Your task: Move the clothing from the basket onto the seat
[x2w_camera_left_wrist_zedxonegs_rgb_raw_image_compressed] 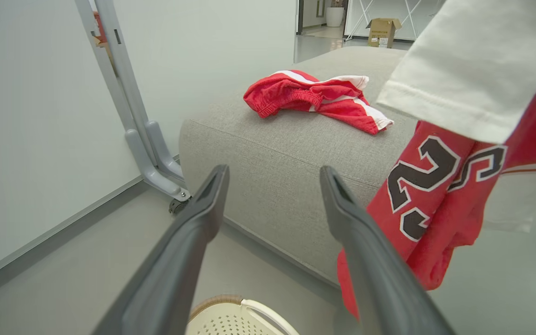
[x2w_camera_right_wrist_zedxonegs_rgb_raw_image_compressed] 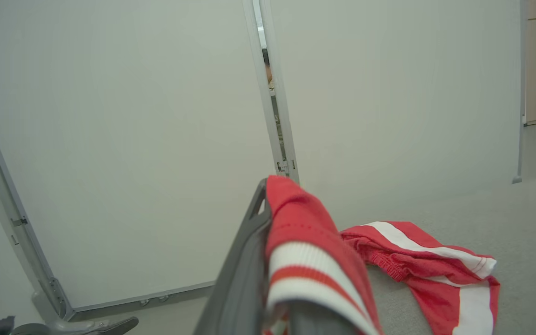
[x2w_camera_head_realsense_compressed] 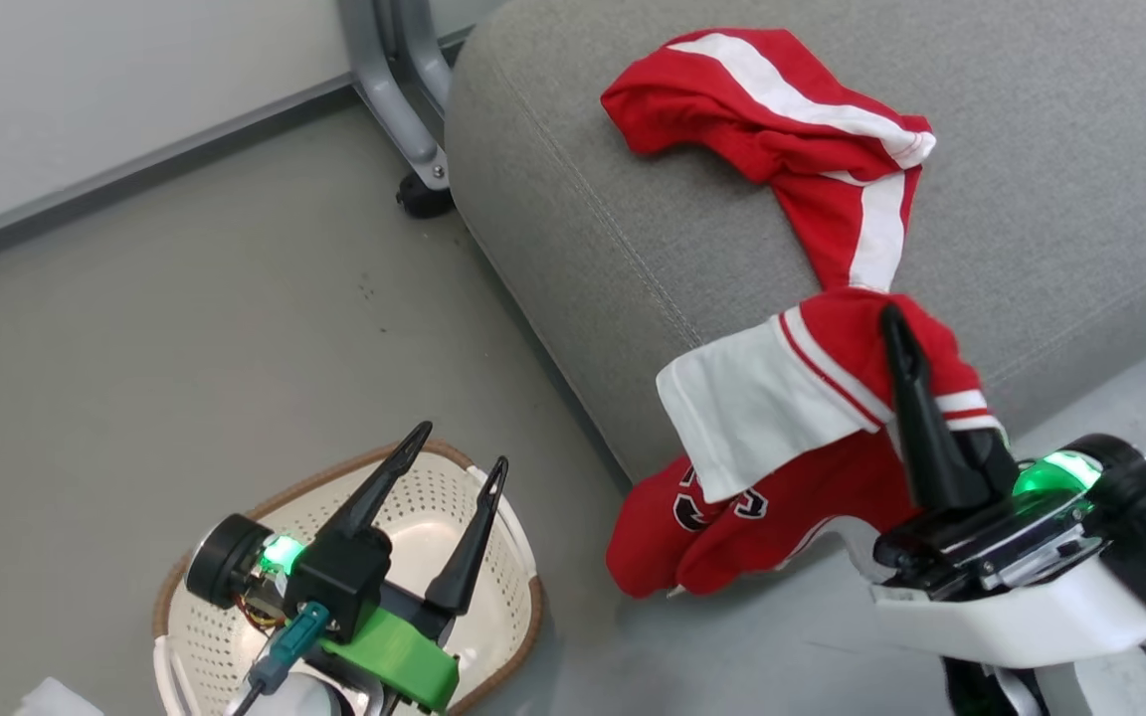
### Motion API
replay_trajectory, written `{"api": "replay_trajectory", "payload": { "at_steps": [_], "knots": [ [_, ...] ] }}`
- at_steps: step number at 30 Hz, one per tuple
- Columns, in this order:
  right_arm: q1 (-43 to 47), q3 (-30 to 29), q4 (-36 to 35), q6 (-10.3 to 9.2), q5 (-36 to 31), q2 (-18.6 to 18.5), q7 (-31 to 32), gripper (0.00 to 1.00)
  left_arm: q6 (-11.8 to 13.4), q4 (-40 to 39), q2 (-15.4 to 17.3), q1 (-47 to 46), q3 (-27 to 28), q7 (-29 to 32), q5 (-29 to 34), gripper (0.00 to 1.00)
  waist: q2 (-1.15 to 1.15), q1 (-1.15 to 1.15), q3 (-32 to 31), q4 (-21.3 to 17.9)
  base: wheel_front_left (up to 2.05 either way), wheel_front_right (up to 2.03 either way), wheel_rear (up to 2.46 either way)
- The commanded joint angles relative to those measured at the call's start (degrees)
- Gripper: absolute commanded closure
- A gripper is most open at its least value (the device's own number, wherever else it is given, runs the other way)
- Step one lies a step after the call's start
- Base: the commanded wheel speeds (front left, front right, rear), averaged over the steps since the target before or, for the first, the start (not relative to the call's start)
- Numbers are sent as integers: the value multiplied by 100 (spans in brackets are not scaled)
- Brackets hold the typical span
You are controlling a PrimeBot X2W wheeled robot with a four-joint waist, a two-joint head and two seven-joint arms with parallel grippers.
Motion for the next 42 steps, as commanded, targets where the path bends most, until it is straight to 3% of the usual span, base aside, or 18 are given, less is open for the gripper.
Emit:
{"api": "replay_trajectory", "payload": {
  "at_steps": [1, 7, 11, 19, 25, 29, 32, 42],
  "knots": [
    [-175, -84, -44, 1, -37, 27, -17, 100, -50, -39, 97, -179, -1, 62, 63, 0, 0, 0, 507, -304, 0, 0, 0],
    [-1102, -589, -68, 1, -110, 4, -17, 100, -142, -292, 226, -494, -86, 397, 191, 0, 0, 0, 1108, -321, 0, 0, 0],
    [-2232, -922, 99, 1, -36, -280, -17, 100, -169, -491, 324, -684, -110, 599, 280, 0, 0, 0, 1555, -296, 0, 0, 0],
    [-4974, -1621, 1138, 1, 488, -1427, -17, 100, -282, -875, 556, -1106, -109, 1077, 391, 0, 0, 0, 2462, 63, 0, 0, 0],
    [-6425, -1804, 2050, 1, 586, -2248, -17, 100, -375, -1037, 650, -1406, -145, 1231, 514, 0, 0, 0, 2972, 397, 0, 0, 0],
    [-6510, -1750, 2617, 1, 520, -2467, -16, 100, -393, -1022, 570, -1554, -193, 1223, 542, 0, 0, 0, 3134, 591, 0, 0, 0],
    [-6185, -1745, 3036, 1, 490, -2419, -17, 100, -400, -962, 525, -1621, -222, 1191, 541, 0, 0, 0, 3187, 680, 0, 0, 0],
    [-4377, -2414, 3863, 1, 369, -1381, -17, 100, -361, -799, 385, -1502, -334, 1182, 434, 0, 0, 0, 3096, 884, 0, 0, 0]
  ]
}}
